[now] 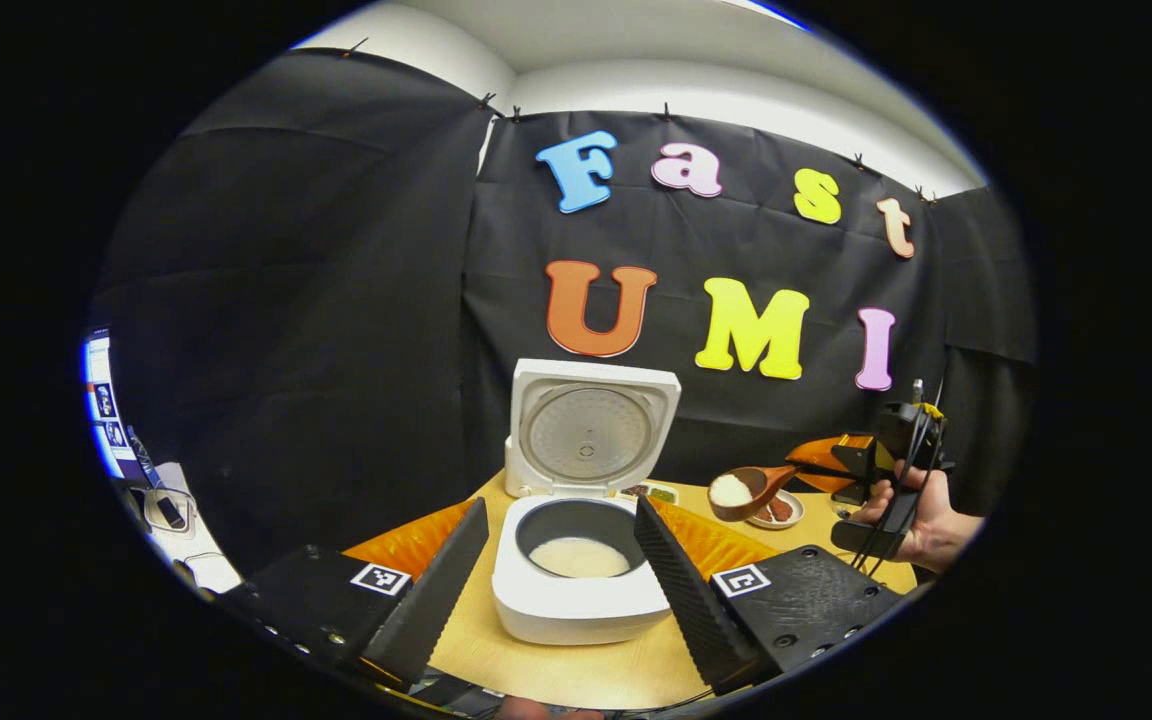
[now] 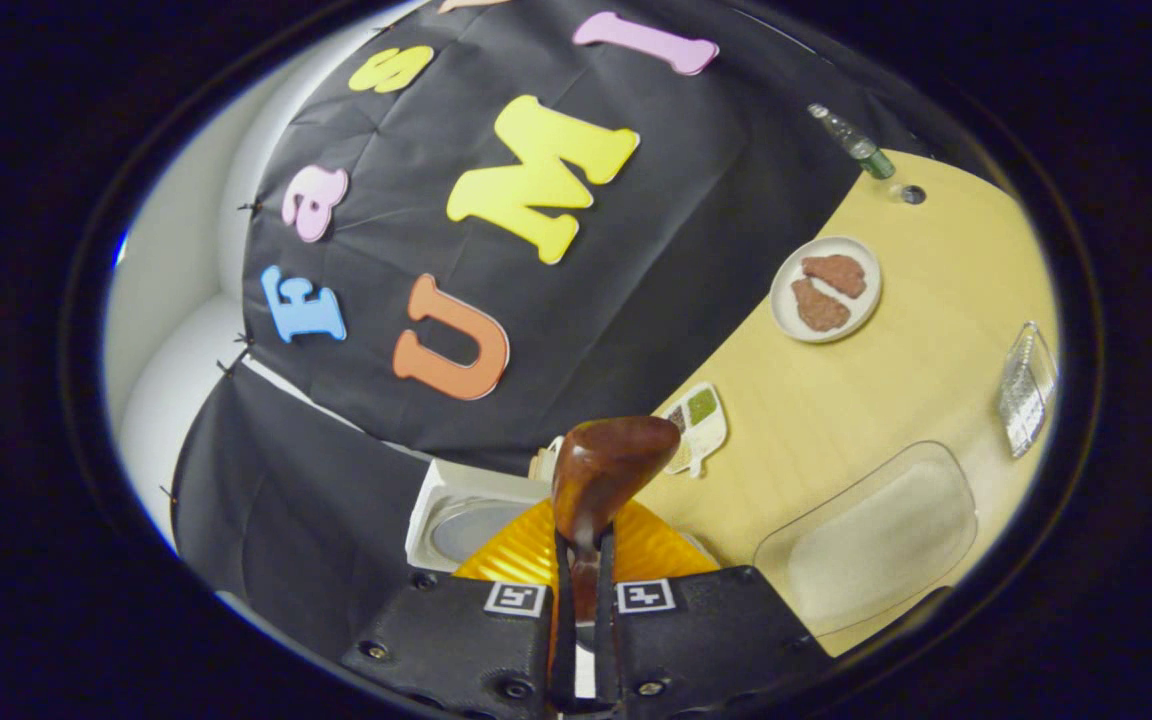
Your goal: Close the left gripper, press the button to open the rice cooker; take a wooden spoon from the chopstick holder with the right hand, scoop a spoonful of rice and pour it into the rice cooker, then put the wooden spoon back into the chopstick holder.
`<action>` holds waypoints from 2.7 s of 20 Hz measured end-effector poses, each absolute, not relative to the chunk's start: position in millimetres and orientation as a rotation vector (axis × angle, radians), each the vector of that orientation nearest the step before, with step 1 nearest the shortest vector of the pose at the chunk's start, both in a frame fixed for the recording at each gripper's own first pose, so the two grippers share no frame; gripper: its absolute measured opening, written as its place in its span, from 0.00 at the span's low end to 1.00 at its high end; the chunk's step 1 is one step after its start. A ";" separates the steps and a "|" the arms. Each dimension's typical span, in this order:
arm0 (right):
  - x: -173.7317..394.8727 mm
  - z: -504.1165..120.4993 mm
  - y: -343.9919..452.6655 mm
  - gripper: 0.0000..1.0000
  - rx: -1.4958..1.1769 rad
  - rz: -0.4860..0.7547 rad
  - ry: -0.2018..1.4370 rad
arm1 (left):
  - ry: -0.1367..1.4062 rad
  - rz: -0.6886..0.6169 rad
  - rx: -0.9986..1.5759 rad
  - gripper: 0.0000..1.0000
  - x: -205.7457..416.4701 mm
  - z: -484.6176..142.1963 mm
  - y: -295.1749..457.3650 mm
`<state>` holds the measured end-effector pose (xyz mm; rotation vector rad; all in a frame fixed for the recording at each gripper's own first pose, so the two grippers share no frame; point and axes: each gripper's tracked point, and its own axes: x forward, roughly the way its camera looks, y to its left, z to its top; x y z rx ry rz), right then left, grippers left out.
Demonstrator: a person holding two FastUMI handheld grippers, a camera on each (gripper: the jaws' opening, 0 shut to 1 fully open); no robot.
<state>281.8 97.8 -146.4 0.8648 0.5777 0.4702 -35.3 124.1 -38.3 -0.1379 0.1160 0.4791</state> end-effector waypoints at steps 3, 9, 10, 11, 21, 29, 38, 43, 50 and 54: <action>288.9 -156.0 148.4 0.12 0.805 0.494 0.594 | 0.124 0.508 -0.150 0.94 -47.7 -40.8 140.2; 304.4 -180.9 209.2 0.12 0.557 0.492 0.569 | 0.131 0.560 -0.145 0.94 -69.4 -44.1 165.1; 305.5 -182.9 216.0 0.12 0.510 0.490 0.558 | 0.131 0.567 -0.140 0.94 -71.2 -43.5 168.4; 306.1 -184.5 222.6 0.13 0.460 0.492 0.546 | 0.131 0.574 -0.135 0.94 -75.0 -45.3 173.1; 296.4 -164.2 274.2 0.13 0.015 0.595 0.337 | 0.133 0.573 -0.133 0.95 -71.6 -46.7 187.8; 264.2 -140.3 299.2 0.13 -0.242 0.709 0.174 | 0.122 0.574 -0.140 0.95 -66.9 -43.7 189.5; 230.2 -123.5 304.4 0.12 -0.469 0.777 -0.011 | 0.117 0.570 -0.121 0.95 -68.0 -39.3 177.6; 219.3 -115.6 302.2 0.12 -0.464 0.805 -0.030 | 0.104 0.571 -0.119 0.95 -67.8 -34.9 168.5; 215.7 -83.3 272.2 0.12 -0.237 0.799 0.046 | 0.093 0.550 -0.126 0.95 -57.3 -32.9 143.4; 217.6 -66.3 228.2 0.13 -0.053 0.764 0.146 | 0.075 0.529 -0.118 0.94 -47.9 -26.5 123.0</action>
